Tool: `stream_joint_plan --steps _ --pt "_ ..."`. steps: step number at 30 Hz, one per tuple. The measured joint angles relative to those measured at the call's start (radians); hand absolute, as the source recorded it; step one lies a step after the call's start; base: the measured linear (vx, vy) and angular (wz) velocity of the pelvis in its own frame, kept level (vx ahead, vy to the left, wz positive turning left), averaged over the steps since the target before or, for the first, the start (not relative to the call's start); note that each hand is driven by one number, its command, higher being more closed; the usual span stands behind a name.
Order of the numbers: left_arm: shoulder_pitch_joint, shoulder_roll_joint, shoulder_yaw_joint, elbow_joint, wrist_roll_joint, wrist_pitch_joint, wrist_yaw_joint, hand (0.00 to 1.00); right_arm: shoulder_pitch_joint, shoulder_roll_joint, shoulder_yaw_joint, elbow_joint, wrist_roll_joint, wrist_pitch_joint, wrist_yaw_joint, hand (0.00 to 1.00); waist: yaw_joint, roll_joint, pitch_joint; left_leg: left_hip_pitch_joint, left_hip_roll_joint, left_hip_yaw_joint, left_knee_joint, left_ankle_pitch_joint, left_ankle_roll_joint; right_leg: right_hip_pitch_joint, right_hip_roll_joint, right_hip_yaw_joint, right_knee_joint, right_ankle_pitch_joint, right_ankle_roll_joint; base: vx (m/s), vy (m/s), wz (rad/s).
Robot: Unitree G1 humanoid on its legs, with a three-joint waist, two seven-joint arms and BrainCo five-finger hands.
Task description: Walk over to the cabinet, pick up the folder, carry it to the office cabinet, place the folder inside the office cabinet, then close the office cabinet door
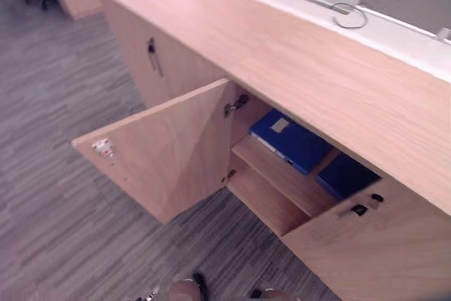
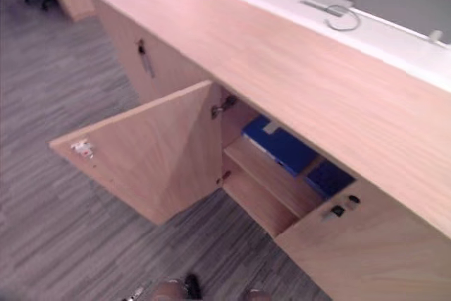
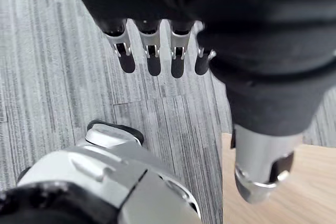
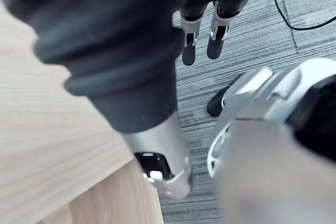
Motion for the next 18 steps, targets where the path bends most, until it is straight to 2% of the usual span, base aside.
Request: stream_joint_plan --steps 2,3,6,13,18 --pt "0.007 -0.002 -0.003 0.000 0.001 0.000 -0.001 0.00 -0.011 -0.013 0.000 0.000 0.000 -0.002 -0.001 0.00 0.002 0.006 -0.001 0.040 -0.036 -0.015 -0.081 0.045 0.005 0.007 -0.023 -0.007 -0.001 0.001 0.002 -0.03 0.114 0.39" --pt "0.013 0.000 -0.003 0.000 0.001 0.000 -0.001 0.00 -0.018 -0.014 0.000 0.000 0.001 -0.003 0.000 0.00 0.001 0.010 -0.007 0.075 -0.055 -0.023 -0.164 0.090 0.009 0.008 -0.031 -0.010 -0.002 0.002 0.003 -0.04 0.060 0.28" --pt "0.003 0.000 -0.004 0.000 -0.012 -0.001 -0.005 0.00 -0.024 -0.016 -0.001 0.000 0.028 -0.003 -0.002 0.00 -0.009 0.020 -0.020 0.113 -0.067 -0.063 -0.341 0.205 0.006 -0.016 -0.025 -0.044 -0.007 0.012 0.020 -0.05 -0.007 0.34" --pt "0.012 0.000 0.008 0.022 -0.099 0.002 -0.015 0.00 -0.022 -0.027 -0.029 0.001 0.036 -0.003 -0.009 0.00 -0.014 0.033 -0.024 0.125 -0.049 -0.074 -0.348 0.220 -0.002 -0.003 -0.002 -0.049 -0.014 0.018 0.013 -0.06 -0.047 0.03" --pt "-0.015 0.029 0.069 0.020 -0.140 0.003 -0.018 0.00 -0.018 -0.038 -0.032 0.001 0.036 -0.003 -0.009 0.00 -0.019 0.041 -0.026 0.144 -0.042 -0.073 -0.348 0.221 -0.005 0.025 0.012 -0.049 -0.036 0.026 0.002 -0.01 -0.014 -0.01"
